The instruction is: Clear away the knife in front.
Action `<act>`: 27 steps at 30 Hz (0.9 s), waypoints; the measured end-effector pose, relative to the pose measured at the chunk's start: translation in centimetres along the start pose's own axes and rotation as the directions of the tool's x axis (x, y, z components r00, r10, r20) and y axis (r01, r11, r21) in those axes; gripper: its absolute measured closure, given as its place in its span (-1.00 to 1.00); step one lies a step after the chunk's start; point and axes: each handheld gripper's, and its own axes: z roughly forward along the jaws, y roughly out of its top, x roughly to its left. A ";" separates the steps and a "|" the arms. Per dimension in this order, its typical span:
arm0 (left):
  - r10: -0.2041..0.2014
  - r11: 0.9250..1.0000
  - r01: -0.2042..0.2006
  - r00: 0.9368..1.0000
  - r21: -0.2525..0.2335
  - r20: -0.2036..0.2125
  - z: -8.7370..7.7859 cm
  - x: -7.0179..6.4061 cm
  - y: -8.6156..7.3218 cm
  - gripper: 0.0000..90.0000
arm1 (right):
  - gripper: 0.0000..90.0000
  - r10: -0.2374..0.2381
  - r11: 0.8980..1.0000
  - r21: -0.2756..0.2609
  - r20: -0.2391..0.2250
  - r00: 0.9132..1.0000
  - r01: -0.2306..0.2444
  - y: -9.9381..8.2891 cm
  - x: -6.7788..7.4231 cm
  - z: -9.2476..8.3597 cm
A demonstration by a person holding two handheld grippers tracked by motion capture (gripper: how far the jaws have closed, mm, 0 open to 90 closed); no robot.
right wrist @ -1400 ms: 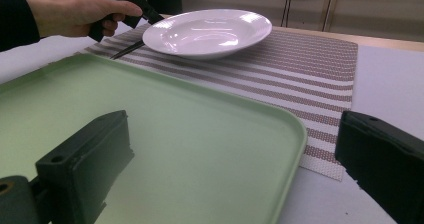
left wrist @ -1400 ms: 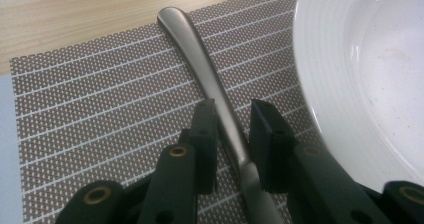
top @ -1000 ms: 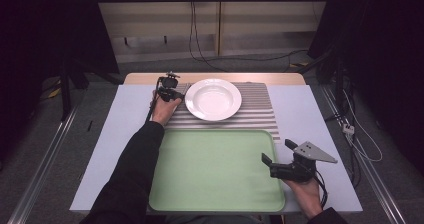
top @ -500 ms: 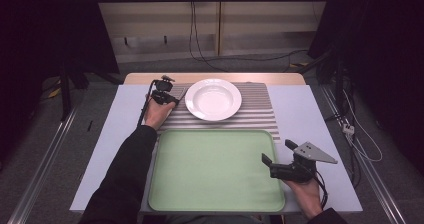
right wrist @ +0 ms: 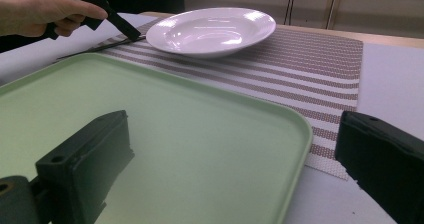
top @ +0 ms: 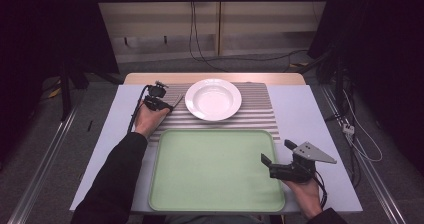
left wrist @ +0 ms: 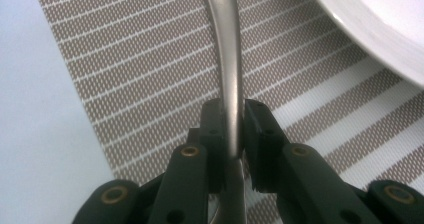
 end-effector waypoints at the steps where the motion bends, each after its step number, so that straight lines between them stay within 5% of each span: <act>1: 0.003 1.000 -0.003 1.000 0.004 -0.001 -0.1 0.0 0.0 0.77 | -0.97 -0.001 1.000 0.001 -0.001 1.000 0.001 0.0 0.0 0.0; 22: -0.007 1.000 0.008 0.999 0.021 -0.049 0.7 -0.7 1.0 0.76 | -0.97 -0.006 1.000 0.008 -0.011 1.000 0.007 0.0 0.2 0.1; 27: 0.036 0.999 -0.032 0.997 0.043 -0.075 0.8 -1.1 1.3 0.75 | -0.97 -0.006 1.000 0.010 -0.011 1.000 0.006 0.0 0.2 0.2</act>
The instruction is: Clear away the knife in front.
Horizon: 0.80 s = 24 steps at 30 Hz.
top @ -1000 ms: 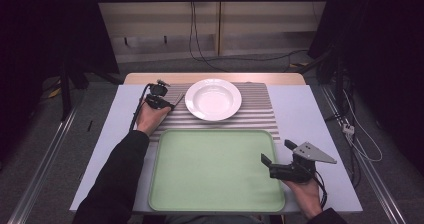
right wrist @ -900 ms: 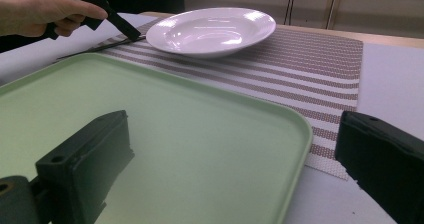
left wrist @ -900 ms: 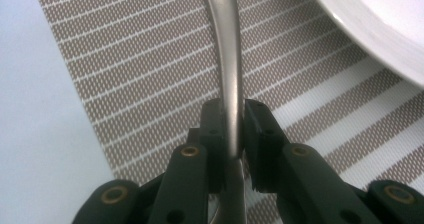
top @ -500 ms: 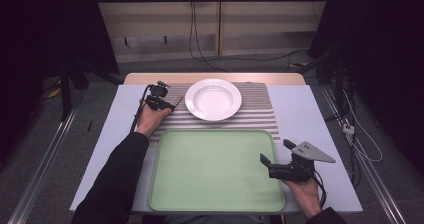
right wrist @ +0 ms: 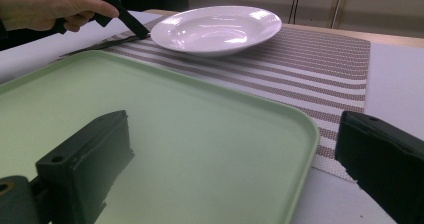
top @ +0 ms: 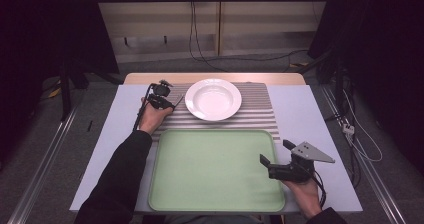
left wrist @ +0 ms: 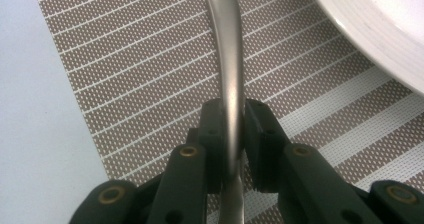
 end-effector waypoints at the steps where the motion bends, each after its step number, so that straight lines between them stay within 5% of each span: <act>1: -0.006 1.000 0.006 1.000 -0.005 0.005 0.0 0.1 0.0 0.75 | -0.97 0.000 1.000 0.000 0.000 1.000 0.000 0.0 0.0 0.0; 24: -0.048 0.999 0.048 0.998 -0.001 0.026 -0.3 0.7 0.1 0.78 | -0.97 -0.003 1.000 0.004 -0.002 1.000 0.003 0.0 -0.1 0.1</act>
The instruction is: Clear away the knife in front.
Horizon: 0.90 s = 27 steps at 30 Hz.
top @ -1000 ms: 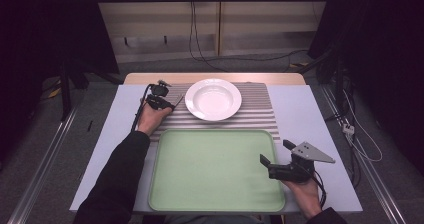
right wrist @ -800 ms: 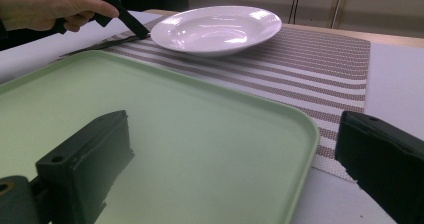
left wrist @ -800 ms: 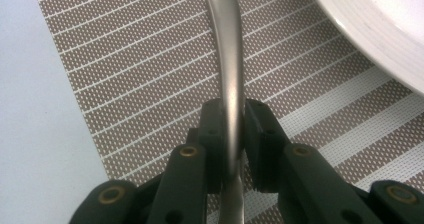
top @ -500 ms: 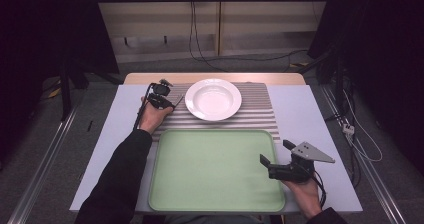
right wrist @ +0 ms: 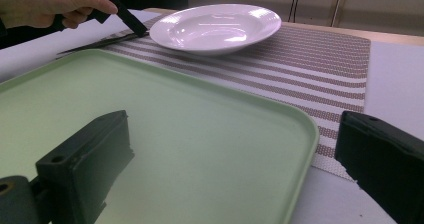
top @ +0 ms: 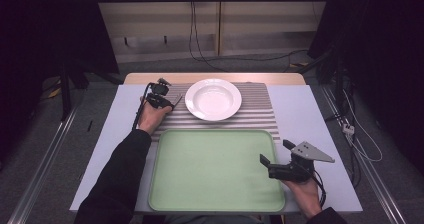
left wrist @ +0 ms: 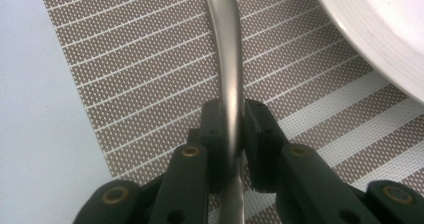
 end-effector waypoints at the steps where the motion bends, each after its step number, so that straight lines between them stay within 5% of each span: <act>1: -0.009 1.000 0.009 1.000 0.000 0.004 -0.1 0.0 0.0 0.78 | -0.97 0.002 1.000 -0.001 0.001 1.000 -0.002 0.0 0.0 0.0; 16: 0.022 0.999 -0.020 0.999 -0.038 0.032 -2.2 -0.2 -0.6 0.78 | -0.97 -0.001 1.000 0.001 0.004 1.000 0.001 0.0 0.0 0.0; 27: 0.043 0.994 -0.036 0.997 -0.102 0.059 -4.4 -1.9 -1.1 0.78 | -0.97 0.002 1.000 0.000 0.004 1.000 -0.002 0.0 0.1 -0.1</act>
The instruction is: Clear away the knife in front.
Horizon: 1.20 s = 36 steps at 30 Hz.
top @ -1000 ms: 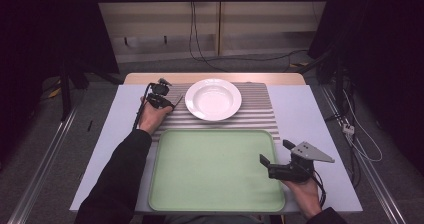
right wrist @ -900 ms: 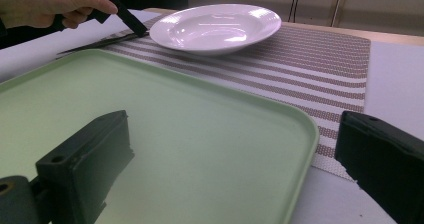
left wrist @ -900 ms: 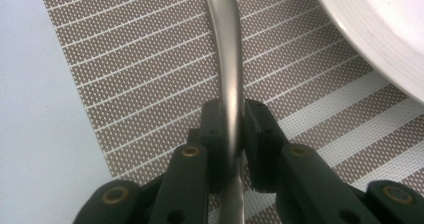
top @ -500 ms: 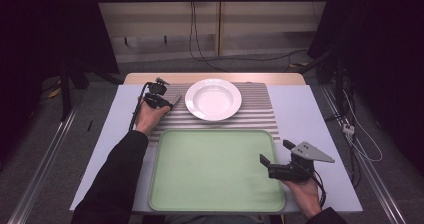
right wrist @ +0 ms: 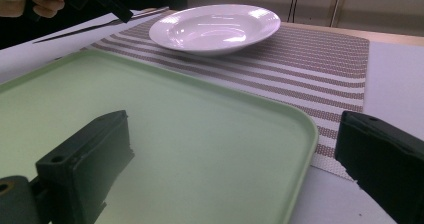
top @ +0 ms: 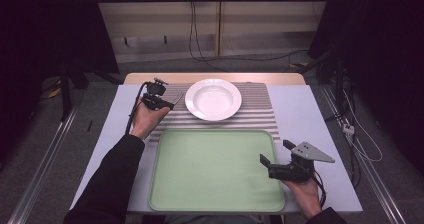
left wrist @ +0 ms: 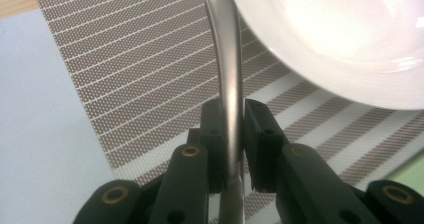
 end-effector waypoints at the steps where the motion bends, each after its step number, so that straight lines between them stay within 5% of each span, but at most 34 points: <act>1: 0.004 1.000 -0.004 1.000 0.001 0.011 -0.3 -0.1 0.0 0.78 | -0.97 0.001 1.000 -0.002 -0.001 1.000 -0.001 0.0 0.0 0.0; 21: 0.064 0.997 -0.062 0.997 -0.052 0.037 -3.6 -3.4 -2.0 0.78 | -0.97 -0.001 1.000 -0.001 0.001 1.000 0.001 0.0 0.1 0.0; 36: 0.123 0.992 -0.122 0.991 -0.016 0.059 -4.2 -6.7 -3.3 0.78 | -0.97 -0.002 1.000 -0.001 -0.002 1.000 0.002 0.0 0.1 0.0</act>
